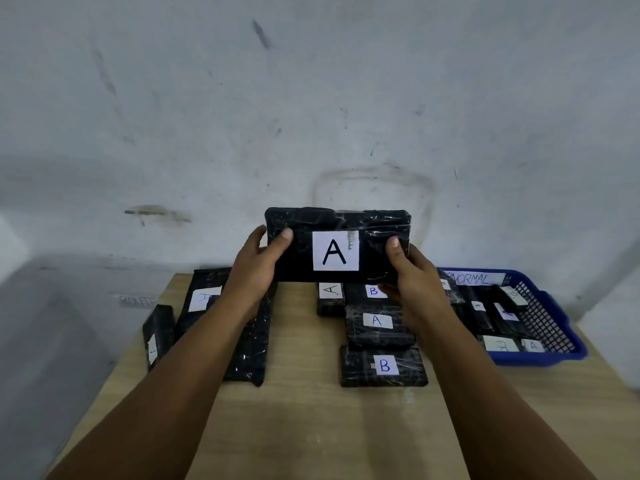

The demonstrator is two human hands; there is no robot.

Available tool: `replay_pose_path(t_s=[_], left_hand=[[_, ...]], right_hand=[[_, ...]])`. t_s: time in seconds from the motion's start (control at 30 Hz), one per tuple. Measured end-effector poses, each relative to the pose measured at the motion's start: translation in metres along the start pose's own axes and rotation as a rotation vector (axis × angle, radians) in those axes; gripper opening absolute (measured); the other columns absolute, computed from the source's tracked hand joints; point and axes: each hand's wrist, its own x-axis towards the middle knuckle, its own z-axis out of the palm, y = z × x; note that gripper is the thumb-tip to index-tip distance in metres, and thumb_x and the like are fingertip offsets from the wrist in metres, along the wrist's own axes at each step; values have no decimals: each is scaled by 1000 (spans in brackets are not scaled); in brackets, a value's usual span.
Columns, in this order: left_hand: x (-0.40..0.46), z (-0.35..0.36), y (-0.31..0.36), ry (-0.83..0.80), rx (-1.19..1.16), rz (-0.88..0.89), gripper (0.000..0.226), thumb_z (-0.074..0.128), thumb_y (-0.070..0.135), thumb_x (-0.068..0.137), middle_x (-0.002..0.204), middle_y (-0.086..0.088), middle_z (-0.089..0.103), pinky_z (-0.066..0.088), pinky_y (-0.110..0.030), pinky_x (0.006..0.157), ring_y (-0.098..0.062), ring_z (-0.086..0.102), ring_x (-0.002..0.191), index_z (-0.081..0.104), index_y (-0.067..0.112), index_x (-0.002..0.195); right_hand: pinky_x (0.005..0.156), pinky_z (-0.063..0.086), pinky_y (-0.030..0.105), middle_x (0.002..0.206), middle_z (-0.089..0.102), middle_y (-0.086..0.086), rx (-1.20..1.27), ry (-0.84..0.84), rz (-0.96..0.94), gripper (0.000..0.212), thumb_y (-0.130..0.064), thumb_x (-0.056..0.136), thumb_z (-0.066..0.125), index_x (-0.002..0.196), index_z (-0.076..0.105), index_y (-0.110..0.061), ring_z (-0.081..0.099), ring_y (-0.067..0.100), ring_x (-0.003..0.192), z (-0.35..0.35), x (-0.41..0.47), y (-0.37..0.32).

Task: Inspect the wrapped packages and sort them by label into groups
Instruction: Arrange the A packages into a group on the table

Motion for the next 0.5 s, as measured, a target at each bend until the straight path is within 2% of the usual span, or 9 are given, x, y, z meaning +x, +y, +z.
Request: replay_pose_path(t_s=[0.07, 0.13, 0.2, 0.27, 0.37, 0.43, 0.5], left_hand=[[-1, -1, 8, -21, 53, -6, 75, 59, 90, 70, 125, 10, 71, 48, -43, 109, -12, 65, 119, 67, 38, 124], [-4, -1, 14, -21, 85, 9, 59, 56, 88, 75, 116, 12, 73, 50, -41, 106, -13, 67, 114, 71, 39, 105], [-4, -3, 15, -6, 108, 54, 61, 54, 86, 78, 117, 10, 73, 50, -42, 106, -13, 67, 114, 71, 37, 111], [-6, -4, 17, -1, 147, 102, 49, 53, 75, 90, 117, 12, 72, 49, -39, 106, -13, 65, 116, 69, 36, 115], [-8, -4, 23, 5, 183, 128, 29, 55, 63, 96, 109, 14, 73, 51, -38, 103, -11, 67, 111, 70, 40, 103], [-8, -4, 28, 19, 183, 77, 40, 57, 70, 91, 105, 8, 75, 53, -43, 102, -14, 69, 104, 73, 33, 94], [-8, -3, 36, 49, 193, -16, 62, 54, 85, 79, 102, -1, 75, 54, -47, 99, -21, 70, 100, 72, 26, 88]], right_hand=[[93, 59, 41, 121, 75, -7, -31, -5, -26, 51, -64, 90, 65, 129, 67, -31, 71, 17, 112, 1, -2, -2], [97, 58, 45, 129, 73, -6, -58, 3, -6, 62, -72, 87, 66, 134, 65, -32, 68, 18, 118, 2, -1, -2], [106, 53, 50, 132, 71, -8, -81, 0, 17, 70, -81, 79, 66, 134, 66, -37, 66, 19, 124, 4, -6, -7], [110, 49, 52, 135, 69, -9, -95, 3, 31, 82, -90, 68, 66, 132, 67, -40, 64, 18, 126, 3, -8, -11], [108, 53, 49, 121, 76, -10, -76, 11, -63, 63, -78, 76, 70, 123, 73, -36, 70, 16, 117, 2, -10, -17], [108, 54, 49, 120, 77, -11, -85, 17, -99, 62, -74, 79, 69, 127, 72, -35, 70, 15, 119, 2, -11, -19], [108, 53, 49, 124, 74, -11, -140, 7, -125, 61, -74, 82, 65, 131, 69, -37, 67, 16, 122, 2, -13, -19]])
